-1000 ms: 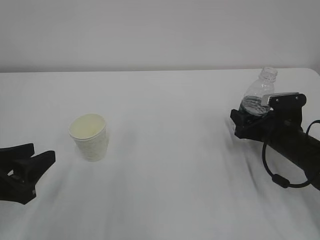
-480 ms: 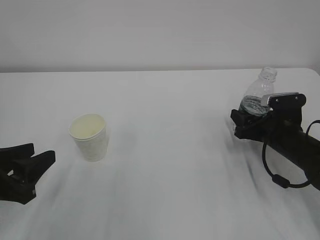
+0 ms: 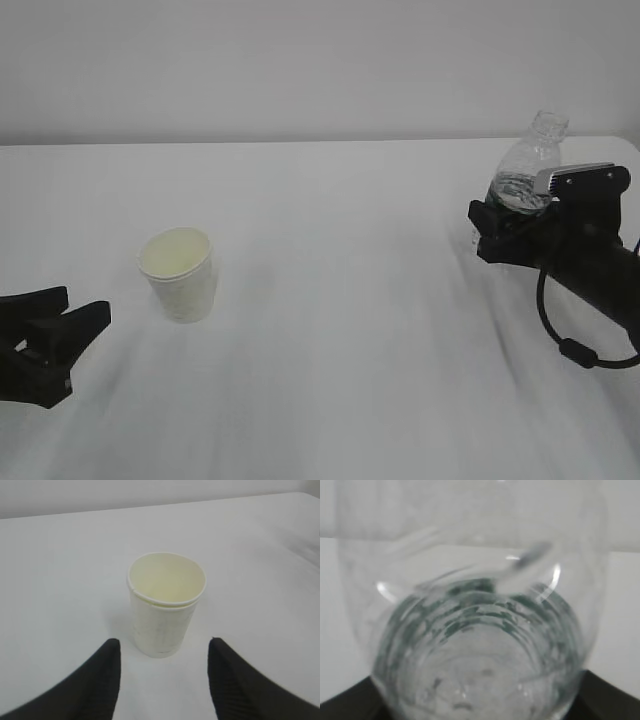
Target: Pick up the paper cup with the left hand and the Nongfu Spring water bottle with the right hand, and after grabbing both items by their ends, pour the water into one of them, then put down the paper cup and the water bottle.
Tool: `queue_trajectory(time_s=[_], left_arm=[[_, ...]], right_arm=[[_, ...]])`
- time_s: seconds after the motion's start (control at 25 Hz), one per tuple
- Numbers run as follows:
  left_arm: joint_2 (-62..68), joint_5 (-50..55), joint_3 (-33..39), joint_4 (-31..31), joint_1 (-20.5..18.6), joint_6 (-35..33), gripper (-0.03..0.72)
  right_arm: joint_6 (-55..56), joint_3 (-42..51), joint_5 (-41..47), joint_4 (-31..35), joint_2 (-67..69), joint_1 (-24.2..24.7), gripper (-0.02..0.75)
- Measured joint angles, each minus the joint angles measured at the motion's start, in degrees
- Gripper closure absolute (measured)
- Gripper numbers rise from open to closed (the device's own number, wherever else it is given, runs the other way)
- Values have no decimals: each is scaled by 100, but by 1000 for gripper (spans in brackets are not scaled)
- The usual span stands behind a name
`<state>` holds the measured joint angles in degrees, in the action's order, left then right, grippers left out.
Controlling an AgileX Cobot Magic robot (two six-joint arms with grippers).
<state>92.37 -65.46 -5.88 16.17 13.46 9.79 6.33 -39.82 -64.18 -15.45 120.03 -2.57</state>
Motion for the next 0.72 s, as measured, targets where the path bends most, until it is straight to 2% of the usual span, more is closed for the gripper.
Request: queue_trajectory(time_s=[0.4,0.72], left_arm=[[0,-4,0,0,0,0,291],[0,-4,0,22,0,0,291]], right_arm=[[-12,684,12,-177,-830,0,262],[-238,1273,352,-223,-1602,0,264]])
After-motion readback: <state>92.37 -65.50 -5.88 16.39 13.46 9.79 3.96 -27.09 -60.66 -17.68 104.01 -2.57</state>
